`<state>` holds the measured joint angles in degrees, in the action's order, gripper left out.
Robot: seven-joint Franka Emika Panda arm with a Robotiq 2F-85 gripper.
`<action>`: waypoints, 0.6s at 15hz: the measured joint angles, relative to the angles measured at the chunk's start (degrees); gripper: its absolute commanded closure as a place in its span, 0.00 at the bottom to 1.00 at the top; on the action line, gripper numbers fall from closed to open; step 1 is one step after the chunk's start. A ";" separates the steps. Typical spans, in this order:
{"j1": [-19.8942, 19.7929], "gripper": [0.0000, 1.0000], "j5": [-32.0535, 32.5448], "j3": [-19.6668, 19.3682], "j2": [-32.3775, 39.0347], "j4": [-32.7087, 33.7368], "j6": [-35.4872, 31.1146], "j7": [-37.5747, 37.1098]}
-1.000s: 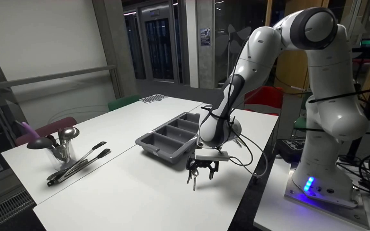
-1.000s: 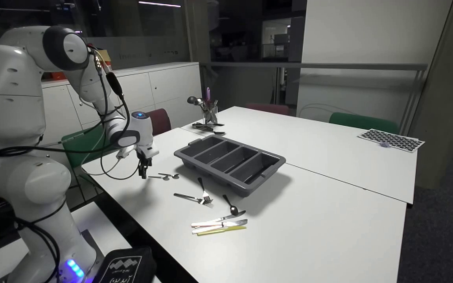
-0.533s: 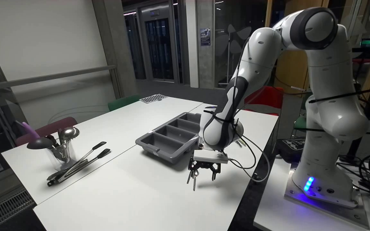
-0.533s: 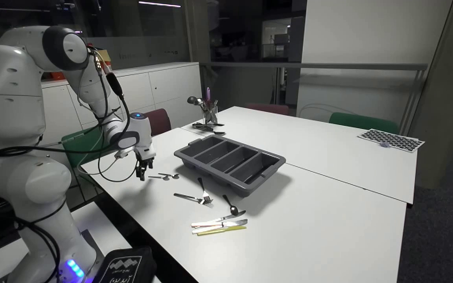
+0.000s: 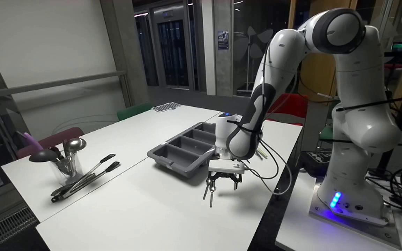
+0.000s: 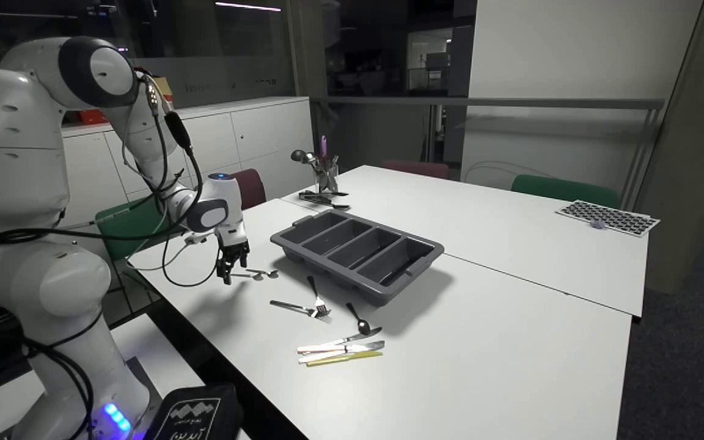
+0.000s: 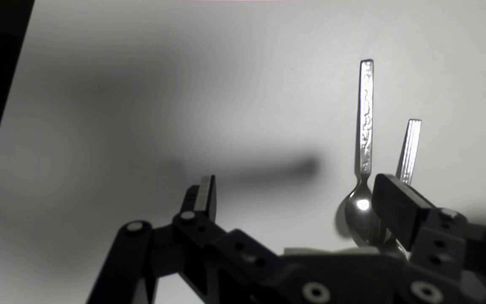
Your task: Pick up one spoon and put it in the grey object
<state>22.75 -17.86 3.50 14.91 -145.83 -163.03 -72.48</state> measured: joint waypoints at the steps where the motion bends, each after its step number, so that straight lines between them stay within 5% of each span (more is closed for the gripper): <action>1: 0.00 0.00 2.58 -0.56 -0.51 0.24 1.52 -2.43; 9: -1.29 0.00 8.85 -0.29 -2.56 6.30 10.66 -8.14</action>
<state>21.46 -9.01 3.22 12.36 -139.53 -152.37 -80.62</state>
